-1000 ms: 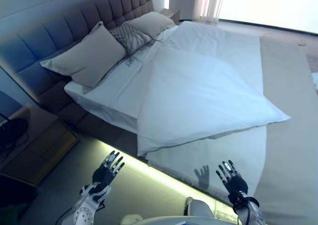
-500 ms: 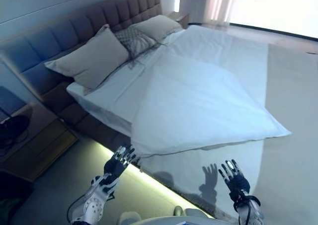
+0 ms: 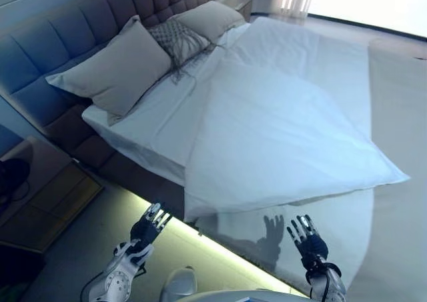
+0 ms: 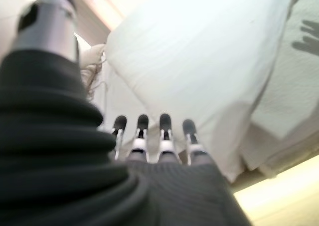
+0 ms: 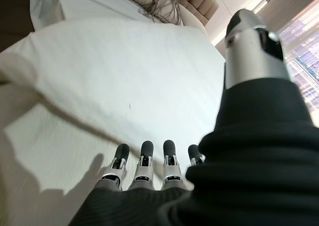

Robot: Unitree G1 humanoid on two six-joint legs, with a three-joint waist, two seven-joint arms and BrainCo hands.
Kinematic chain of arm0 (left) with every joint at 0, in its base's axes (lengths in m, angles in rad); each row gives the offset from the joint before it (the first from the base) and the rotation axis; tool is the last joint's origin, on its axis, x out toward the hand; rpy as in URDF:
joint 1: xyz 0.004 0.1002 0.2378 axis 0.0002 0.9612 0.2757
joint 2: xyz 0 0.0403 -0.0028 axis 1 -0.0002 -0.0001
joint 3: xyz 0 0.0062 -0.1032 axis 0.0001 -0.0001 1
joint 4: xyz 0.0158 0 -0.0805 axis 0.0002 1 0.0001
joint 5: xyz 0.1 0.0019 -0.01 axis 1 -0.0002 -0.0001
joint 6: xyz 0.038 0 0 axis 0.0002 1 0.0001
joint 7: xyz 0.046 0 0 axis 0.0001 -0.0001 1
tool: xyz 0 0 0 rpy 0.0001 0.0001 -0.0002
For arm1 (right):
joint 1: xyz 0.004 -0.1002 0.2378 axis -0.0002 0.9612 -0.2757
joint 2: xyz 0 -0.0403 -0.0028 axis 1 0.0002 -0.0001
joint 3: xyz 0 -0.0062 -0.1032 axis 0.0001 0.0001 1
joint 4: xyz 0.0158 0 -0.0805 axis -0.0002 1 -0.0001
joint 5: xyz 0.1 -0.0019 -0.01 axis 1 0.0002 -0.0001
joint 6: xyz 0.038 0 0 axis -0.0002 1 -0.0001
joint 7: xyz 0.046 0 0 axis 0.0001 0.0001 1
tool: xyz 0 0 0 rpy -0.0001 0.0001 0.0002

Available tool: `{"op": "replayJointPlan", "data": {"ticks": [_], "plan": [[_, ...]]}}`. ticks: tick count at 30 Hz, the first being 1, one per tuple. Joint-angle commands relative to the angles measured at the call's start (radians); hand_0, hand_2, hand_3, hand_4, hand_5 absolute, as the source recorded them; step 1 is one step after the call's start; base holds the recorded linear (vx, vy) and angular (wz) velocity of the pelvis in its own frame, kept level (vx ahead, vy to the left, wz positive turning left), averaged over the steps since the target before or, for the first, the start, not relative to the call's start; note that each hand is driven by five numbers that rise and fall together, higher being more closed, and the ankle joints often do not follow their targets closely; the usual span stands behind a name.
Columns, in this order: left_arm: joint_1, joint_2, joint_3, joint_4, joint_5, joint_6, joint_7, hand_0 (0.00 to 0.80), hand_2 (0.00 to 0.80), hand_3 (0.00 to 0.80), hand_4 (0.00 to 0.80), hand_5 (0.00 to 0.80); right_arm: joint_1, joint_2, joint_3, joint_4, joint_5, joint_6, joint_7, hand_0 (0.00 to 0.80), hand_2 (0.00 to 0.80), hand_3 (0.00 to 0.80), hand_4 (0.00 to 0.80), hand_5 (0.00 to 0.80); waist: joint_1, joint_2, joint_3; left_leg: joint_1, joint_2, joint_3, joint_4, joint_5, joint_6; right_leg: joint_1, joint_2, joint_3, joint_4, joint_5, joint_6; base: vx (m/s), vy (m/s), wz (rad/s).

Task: Make the bed neatly

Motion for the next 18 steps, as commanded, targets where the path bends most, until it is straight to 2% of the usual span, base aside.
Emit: {"op": "replayJointPlan", "data": {"ticks": [1,4,9,11,14,18], "plan": [[-0.028,0.042,0.016,-0.035,0.056,-0.035,-0.012,0.0,0.0,0.0,0.0,0.0,0.026,0.009,0.015,-0.076,0.03,-0.035,-0.014,0.0,0.0,0.0,0.0,0.0,0.02,-0.018,-0.084,-0.078,-0.032,0.026,-0.061,0.196,0.019,0.054,-0.075,-0.073,0.156,0.198,0.085,0.338,0.235,-0.19],[-0.006,0.043,0.021,-0.066,0.048,-0.054,0.001,0.0,0.0,0.0,0.0,0.0,0.02,0.034,0.04,-0.107,-0.013,-0.05,-0.008,0.0,0.0,0.0,0.0,0.0,0.027,-0.004,-0.098,-0.022,-0.074,0.036,-0.074,0.167,0.072,-0.02,-0.111,-0.077,0.349,0.304,0.08,0.311,0.279,-0.29],[-0.041,0.061,0.031,-0.046,0.031,-0.058,0.036,0.0,0.0,0.0,0.0,0.0,-0.001,0.039,0.046,-0.113,-0.035,-0.055,-0.025,0.0,0.0,0.0,0.0,0.0,0.01,0.027,-0.107,0.04,-0.113,0.026,-0.061,0.116,0.118,-0.116,-0.108,-0.075,0.544,0.377,0.062,0.207,0.202,-0.26],[-0.042,0.061,0.039,-0.042,0.025,-0.056,0.043,0.0,0.0,0.0,0.0,0.0,-0.004,0.036,0.039,-0.113,-0.033,-0.052,-0.029,0.0,0.0,0.0,0.0,0.0,0.003,0.032,-0.105,0.064,-0.122,0.029,-0.057,0.101,0.125,-0.147,-0.108,-0.095,0.536,0.376,0.049,0.16,0.099,0.08],[-0.026,0.053,0.054,-0.053,0.025,-0.047,0.045,0.0,0.0,0.0,0.0,0.0,-0.014,0.036,0.024,-0.094,-0.024,-0.055,-0.029,0.0,0.0,0.0,0.0,0.0,0.009,0.027,-0.099,0.089,-0.132,0.036,-0.05,0.08,0.131,-0.153,-0.124,-0.145,0.501,0.391,0.052,0.16,0.033,0.06],[-0.023,0.05,0.048,-0.05,0.026,-0.058,0.036,0.0,0.0,0.0,0.0,0.0,-0.059,0.028,0.01,-0.077,-0.023,-0.045,-0.022,0.0,0.0,0.0,0.0,0.0,0.022,0.016,-0.089,0.102,-0.134,0.029,-0.043,0.065,0.132,-0.131,-0.138,-0.155,0.434,0.396,0.054,0.094,-0.014,0.0]]}}
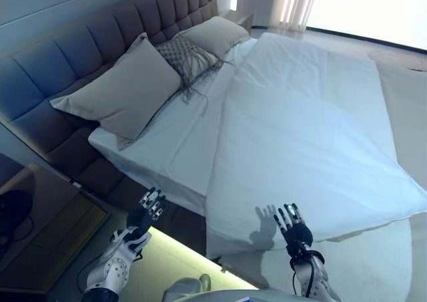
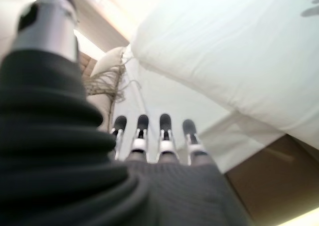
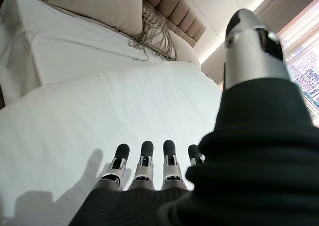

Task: Make the bed neatly

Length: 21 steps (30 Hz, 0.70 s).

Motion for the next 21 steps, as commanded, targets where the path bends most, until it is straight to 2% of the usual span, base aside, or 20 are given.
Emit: {"op": "replayJointPlan", "data": {"ticks": [1,5,8,10,12,16,18,21], "plan": [[0.0,0.009,0.023,-0.048,-0.002,-0.042,-0.014,0.0,0.0,0.0,0.0,0.0,-0.026,-0.035,-0.033,-0.038,-0.002,-0.045,0.011,0.0,0.0,0.0,0.0,0.0,0.018,-0.008,-0.032,-0.072,-0.058,-0.084,0.032,0.039,0.009,0.047,0.017,-0.016,-0.065,0.202,0.0,0.069,-0.039,-0.02],[-0.003,0.008,0.025,-0.038,-0.004,-0.052,-0.023,0.0,0.0,0.0,0.0,0.0,-0.063,-0.032,-0.03,-0.014,-0.003,-0.042,0.016,0.0,0.0,0.0,0.0,0.0,0.042,-0.027,-0.038,-0.081,-0.067,-0.086,0.045,0.024,0.017,0.091,0.004,-0.014,-0.107,0.215,0.01,0.052,-0.041,-0.09],[-0.003,0.004,0.029,-0.036,0.012,-0.062,-0.033,0.0,0.0,0.0,0.0,0.0,-0.075,-0.025,-0.025,-0.022,-0.002,-0.046,0.004,0.0,0.0,0.0,0.0,0.0,0.044,-0.02,-0.036,-0.067,-0.064,-0.088,0.047,0.007,0.031,0.052,0.005,-0.009,-0.012,0.237,0.018,0.041,0.002,-0.16],[-0.012,0.01,0.033,-0.038,0.012,-0.055,-0.028,0.0,0.0,0.0,0.0,0.0,-0.074,-0.02,-0.026,-0.028,0.002,-0.047,-0.014,0.0,0.0,0.0,0.0,0.0,0.036,-0.015,-0.032,-0.047,-0.054,-0.077,0.041,0.004,0.029,0.02,0.005,-0.014,0.002,0.229,0.013,0.069,-0.095,-0.37],[-0.027,0.016,0.036,-0.038,0.006,-0.052,-0.033,0.0,0.0,0.0,0.0,0.0,-0.073,-0.016,-0.03,-0.029,0.002,-0.052,-0.028,0.0,0.0,0.0,0.0,0.0,0.021,-0.02,-0.026,-0.033,-0.048,-0.076,0.036,-0.003,0.019,-0.006,-0.005,-0.014,-0.085,0.215,0.002,0.094,-0.202,-0.15],[-0.046,0.019,0.031,-0.027,0.015,-0.053,-0.02,0.0,0.0,0.0,0.0,0.0,-0.102,-0.022,-0.044,-0.003,0.007,-0.047,-0.029,0.0,0.0,0.0,0.0,0.0,-0.015,-0.032,-0.017,0.007,-0.033,-0.097,0.028,-0.035,-0.02,-0.048,0.001,0.012,-0.362,0.184,-0.01,0.121,-0.27,-0.12],[-0.052,0.017,0.03,-0.01,0.019,-0.059,-0.018,0.0,0.0,0.0,0.0,0.0,-0.12,-0.02,-0.044,0.003,0.004,-0.036,-0.032,0.0,0.0,0.0,0.0,0.0,-0.029,-0.038,-0.014,0.031,-0.017,-0.093,0.022,-0.058,-0.038,-0.056,0.0,0.026,-0.466,0.207,0.002,0.124,-0.32,-0.03],[-0.054,0.028,0.057,-0.003,0.012,-0.052,-0.028,0.0,0.0,0.0,0.0,0.0,-0.136,-0.013,-0.043,0.006,-0.007,-0.007,-0.023,0.0,0.0,0.0,0.0,0.0,-0.057,-0.054,-0.006,0.078,0.017,-0.07,0.013,-0.11,-0.06,-0.103,-0.011,0.067,-0.571,0.295,0.044,0.139,-0.359,0.06]]}}
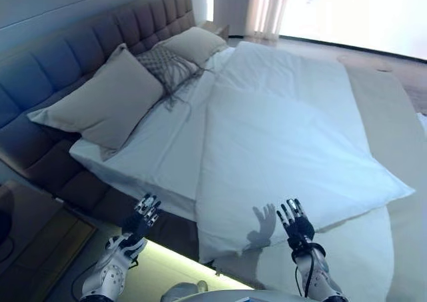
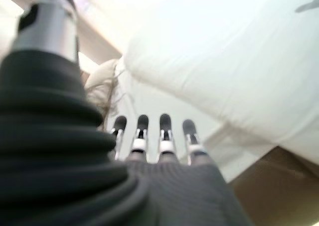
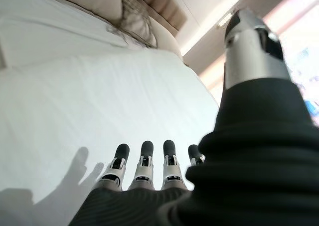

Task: Make the bed neatly

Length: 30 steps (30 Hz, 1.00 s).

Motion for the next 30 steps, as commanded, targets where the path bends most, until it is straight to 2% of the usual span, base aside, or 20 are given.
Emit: {"op": "replayJointPlan", "data": {"ticks": [1,3,4,6,7,9,10,12,13,15,16,18,22,25,27,30], "plan": [[-0.058,0.02,0.049,-0.036,0.01,-0.037,-0.031,0.0,0.0,0.0,0.0,0.0,-0.079,-0.003,-0.044,-0.044,-0.012,0.004,0.018,0.0,0.0,0.0,0.0,0.0,-0.014,-0.007,0.031,0.091,0.036,-0.046,0.026,-0.101,-0.028,-0.031,0.017,0.03,-0.078,0.278,0.017,0.115,-0.295,0.05],[-0.048,0.026,0.068,-0.047,0.015,-0.031,-0.034,0.0,0.0,0.0,0.0,0.0,-0.06,-0.007,-0.046,-0.046,-0.017,0.026,0.028,0.0,0.0,0.0,0.0,0.0,-0.018,-0.006,0.032,0.091,0.076,-0.03,0.046,-0.108,-0.044,-0.023,0.033,0.015,-0.065,0.223,0.027,0.108,-0.272,0.04],[-0.047,0.02,0.065,-0.043,-0.001,-0.027,-0.011,0.0,0.0,0.0,0.0,0.0,-0.049,-0.006,-0.053,-0.043,-0.017,0.044,0.022,0.0,0.0,0.0,0.0,0.0,-0.027,-0.009,0.03,0.084,0.097,-0.027,0.068,-0.106,-0.053,-0.016,0.045,0.028,-0.051,0.205,0.028,0.114,-0.269,0.04],[-0.051,0.01,0.066,-0.05,-0.016,-0.016,-0.034,0.0,0.0,0.0,0.0,0.0,-0.022,-0.017,-0.049,-0.071,-0.009,0.037,0.029,0.0,0.0,0.0,0.0,0.0,-0.044,-0.012,0.028,0.077,0.147,-0.018,0.101,-0.086,-0.072,-0.001,0.071,0.027,-0.049,0.164,0.022,0.124,-0.241,0.2],[-0.052,0.004,0.061,-0.054,-0.008,-0.017,-0.032,0.0,0.0,0.0,0.0,0.0,-0.011,-0.022,-0.046,-0.08,0.001,0.029,0.011,0.0,0.0,0.0,0.0,0.0,-0.051,-0.012,0.026,0.074,0.171,-0.009,0.122,-0.067,-0.083,0.006,0.083,0.016,-0.047,0.147,0.019,0.105,-0.174,0.25],[-0.055,-0.003,0.044,-0.053,-0.026,-0.005,-0.024,0.0,0.0,0.0,0.0,0.0,-0.01,-0.035,-0.055,-0.066,0.028,0.006,-0.009,0.0,0.0,0.0,0.0,0.0,-0.053,-0.003,0.034,0.033,0.214,0.012,0.201,0.016,-0.116,0.033,0.101,-0.016,-0.047,0.123,0.001,0.059,-0.124,0.34],[-0.056,-0.008,0.037,-0.053,-0.033,-0.002,-0.019,0.0,0.0,0.0,0.0,0.0,-0.014,-0.044,-0.066,-0.061,0.044,-0.005,-0.018,0.0,0.0,0.0,0.0,0.0,-0.05,0.005,0.044,0.007,0.228,0.008,0.215,0.043,-0.125,0.048,0.106,-0.03,-0.048,0.113,-0.008,0.032,-0.017,0.44],[-0.066,-0.02,0.015,-0.025,-0.026,-0.04,-0.034,0.0,0.0,0.0,0.0,0.0,-0.034,-0.057,-0.073,-0.047,0.055,-0.038,-0.021,0.0,0.0,0.0,0.0,0.0,-0.044,0.031,0.059,0.004,0.257,-0.007,0.136,0.076,-0.14,0.057,0.1,-0.057,-0.037,0.097,-0.007,0.015,0.155,0.34],[-0.074,-0.021,0.006,-0.016,-0.025,-0.055,-0.035,0.0,0.0,0.0,0.0,0.0,-0.044,-0.069,-0.082,-0.042,0.057,-0.05,-0.027,0.0,0.0,0.0,0.0,0.0,-0.039,0.048,0.066,-0.004,0.272,-0.039,0.09,0.111,-0.154,0.056,0.097,-0.061,-0.031,0.085,-0.004,0.001,0.271,0.23],[-0.099,-0.027,-0.017,0.001,-0.028,-0.099,-0.034,0.0,0.0,0.0,0.0,0.0,-0.081,-0.091,-0.101,-0.024,0.086,-0.067,-0.049,0.0,0.0,0.0,0.0,0.0,-0.038,0.071,0.077,-0.021,0.29,-0.094,0.028,0.124,-0.171,0.028,0.071,-0.042,-0.01,0.066,0.005,-0.04,0.344,0.05],[-0.115,-0.029,-0.025,0.005,-0.036,-0.108,-0.033,0.0,0.0,0.0,0.0,0.0,-0.112,-0.104,-0.115,0.011,0.099,-0.084,-0.058,0.0,0.0,0.0,0.0,0.0,-0.035,0.082,0.083,-0.032,0.295,-0.1,0.004,0.12,-0.179,0.004,0.051,-0.042,0.006,0.06,0.011,-0.07,0.351,-0.03],[-0.145,-0.029,-0.041,0.013,-0.053,-0.117,-0.018,0.0,0.0,0.0,0.0,0.0,-0.158,-0.121,-0.159,0.092,0.134,-0.118,-0.056,0.0,0.0,0.0,0.0,0.0,-0.037,0.098,0.1,-0.049,0.29,-0.074,-0.017,0.094,-0.19,-0.033,0.002,-0.05,0.04,0.059,0.028,-0.019,0.358,0.02],[-0.166,-0.034,-0.059,0.021,-0.099,-0.143,-0.033,0.0,0.0,0.0,0.0,0.0,-0.183,-0.148,-0.272,0.171,0.254,-0.082,0.015,0.0,0.0,0.0,0.0,0.0,-0.06,0.119,0.139,-0.116,0.251,-0.026,0.046,0.068,-0.197,-0.073,-0.074,-0.022,0.053,0.083,0.067,0.031,0.305,0.01],[-0.197,-0.006,-0.084,-0.022,-0.134,-0.192,-0.017,0.0,0.0,0.0,0.0,0.0,-0.224,-0.17,-0.313,0.229,0.283,-0.097,0.066,0.0,0.0,0.0,0.0,0.0,-0.06,0.115,0.199,-0.217,0.246,-0.026,0.116,0.051,-0.198,-0.143,-0.095,-0.009,0.048,0.12,0.078,-0.213,0.047,0.08],[-0.222,0.008,-0.084,-0.023,-0.152,-0.212,-0.003,0.0,0.0,0.0,0.0,0.0,-0.237,-0.174,-0.328,0.246,0.302,-0.116,0.085,0.0,0.0,0.0,0.0,0.0,-0.061,0.102,0.23,-0.268,0.253,-0.025,0.148,0.046,-0.202,-0.18,-0.098,-0.009,0.051,0.134,0.08,-0.193,-0.058,0.05],[-0.238,0.023,-0.081,-0.014,-0.166,-0.24,0.013,0.0,0.0,0.0,0.0,0.0,-0.228,-0.18,-0.377,0.291,0.391,-0.104,0.144,0.0,0.0,0.0,0.0,0.0,-0.07,0.08,0.268,-0.33,0.267,-0.023,0.191,0.043,-0.213,-0.218,-0.094,-0.011,0.049,0.149,0.084,-0.114,-0.067,-0.13]]}}
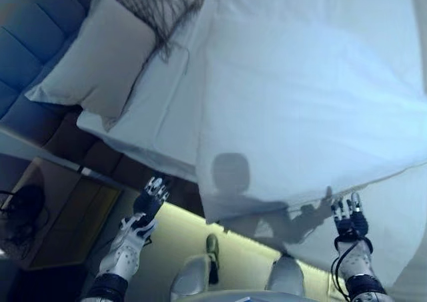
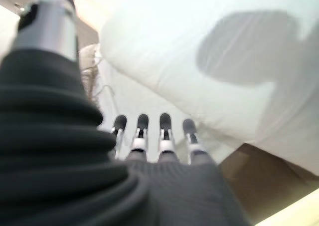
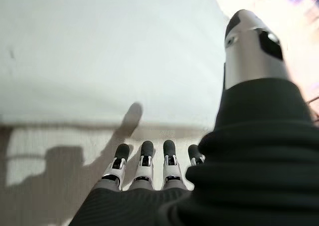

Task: Make the bed neatly

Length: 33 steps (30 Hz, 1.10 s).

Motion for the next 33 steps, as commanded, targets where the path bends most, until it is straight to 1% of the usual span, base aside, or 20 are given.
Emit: {"op": "replayJointPlan", "data": {"ticks": [1,3,5,8,12,15,19,24,28,30,33], "plan": [[-0.049,0.045,0.034,-0.036,-0.051,-0.09,0.017,0.0,0.0,0.0,0.0,0.0,-0.023,-0.01,-0.077,0.007,0.112,-0.053,0.111,0.0,0.0,0.0,0.0,0.0,-0.006,-0.069,0.067,-0.07,0.16,-0.074,0.084,0.014,-0.109,-0.034,-0.126,0.033,0.067,0.049,0.108,-0.057,-0.039,-0.15],[-0.054,0.051,0.044,-0.023,-0.059,-0.099,0.018,0.0,0.0,0.0,0.0,0.0,-0.008,-0.011,-0.105,0.025,0.096,-0.054,0.146,0.0,0.0,0.0,0.0,0.0,-0.011,-0.077,0.082,-0.097,0.171,-0.066,0.101,0.016,-0.112,-0.053,-0.123,0.03,0.081,0.045,0.107,-0.053,-0.019,-0.08],[-0.058,0.061,0.053,-0.017,-0.064,-0.098,0.017,0.0,0.0,0.0,0.0,0.0,0.001,-0.023,-0.128,0.055,0.084,-0.053,0.146,0.0,0.0,0.0,0.0,0.0,-0.012,-0.086,0.095,-0.12,0.177,-0.07,0.117,0.016,-0.113,-0.079,-0.117,0.032,0.101,0.04,0.107,-0.04,-0.042,-0.07],[-0.078,0.078,0.046,-0.021,-0.058,-0.095,0.021,0.0,0.0,0.0,0.0,0.0,-0.031,-0.074,-0.157,0.105,0.12,-0.02,0.19,0.0,0.0,0.0,0.0,0.0,-0.002,-0.091,0.115,-0.151,0.18,-0.084,0.131,0.018,-0.12,-0.092,-0.111,0.026,0.095,0.044,0.106,-0.056,-0.112,-0.14],[-0.104,0.108,0.04,-0.007,-0.068,-0.094,-0.003,0.0,0.0,0.0,0.0,0.0,-0.086,-0.151,-0.198,0.203,0.208,0.062,0.254,0.0,0.0,0.0,0.0,0.0,0.018,-0.097,0.134,-0.197,0.177,-0.105,0.143,0.024,-0.125,-0.118,-0.106,0.021,0.097,0.046,0.105,-0.054,-0.136,-0.09],[-0.133,0.133,0.032,-0.009,-0.076,-0.076,-0.007,0.0,0.0,0.0,0.0,0.0,-0.15,-0.216,-0.206,0.316,0.287,0.148,0.291,0.0,0.0,0.0,0.0,0.0,0.046,-0.098,0.143,-0.221,0.172,-0.12,0.145,0.029,-0.126,-0.129,-0.105,0.006,0.097,0.044,0.106,-0.024,-0.152,-0.01],[-0.164,0.152,0.011,-0.035,-0.088,-0.076,-0.008,0.0,0.0,0.0,0.0,0.0,-0.22,-0.271,-0.214,0.397,0.387,0.213,0.353,0.0,0.0,0.0,0.0,0.0,0.08,-0.086,0.153,-0.247,0.153,-0.139,0.138,0.037,-0.123,-0.135,-0.11,-0.017,0.095,0.044,0.105,-0.012,-0.135,0.1],[-0.155,0.174,0.046,-0.071,-0.097,-0.082,-0.03,0.0,0.0,0.0,0.0,0.0,-0.244,-0.306,-0.234,0.423,0.453,0.258,0.35,0.0,0.0,0.0,0.0,0.0,0.108,-0.075,0.162,-0.285,0.136,-0.165,0.16,0.033,-0.119,-0.169,-0.118,-0.03,0.137,0.025,0.105,0.011,-0.092,0.09],[-0.152,0.194,0.069,-0.107,-0.11,-0.081,-0.039,0.0,0.0,0.0,0.0,0.0,-0.244,-0.337,-0.264,0.463,0.509,0.29,0.348,0.0,0.0,0.0,0.0,0.0,0.128,-0.066,0.179,-0.315,0.12,-0.185,0.189,0.024,-0.114,-0.199,-0.116,-0.037,0.177,0.008,0.102,0.018,-0.086,0.05],[-0.155,0.207,0.078,-0.12,-0.117,-0.076,-0.035,0.0,0.0,0.0,0.0,0.0,-0.247,-0.342,-0.268,0.476,0.528,0.301,0.353,0.0,0.0,0.0,0.0,0.0,0.136,-0.066,0.184,-0.329,0.121,-0.191,0.202,0.014,-0.115,-0.21,-0.111,-0.043,0.197,-0.007,0.103,0.028,-0.103,0.11],[-0.167,0.22,0.083,-0.122,-0.128,-0.076,-0.039,0.0,0.0,0.0,0.0,0.0,-0.267,-0.357,-0.272,0.485,0.531,0.312,0.345,0.0,0.0,0.0,0.0,0.0,0.143,-0.064,0.194,-0.351,0.116,-0.195,0.203,0.022,-0.11,-0.235,-0.108,-0.049,0.214,-0.01,0.103,0.003,-0.069,0.09]]}}
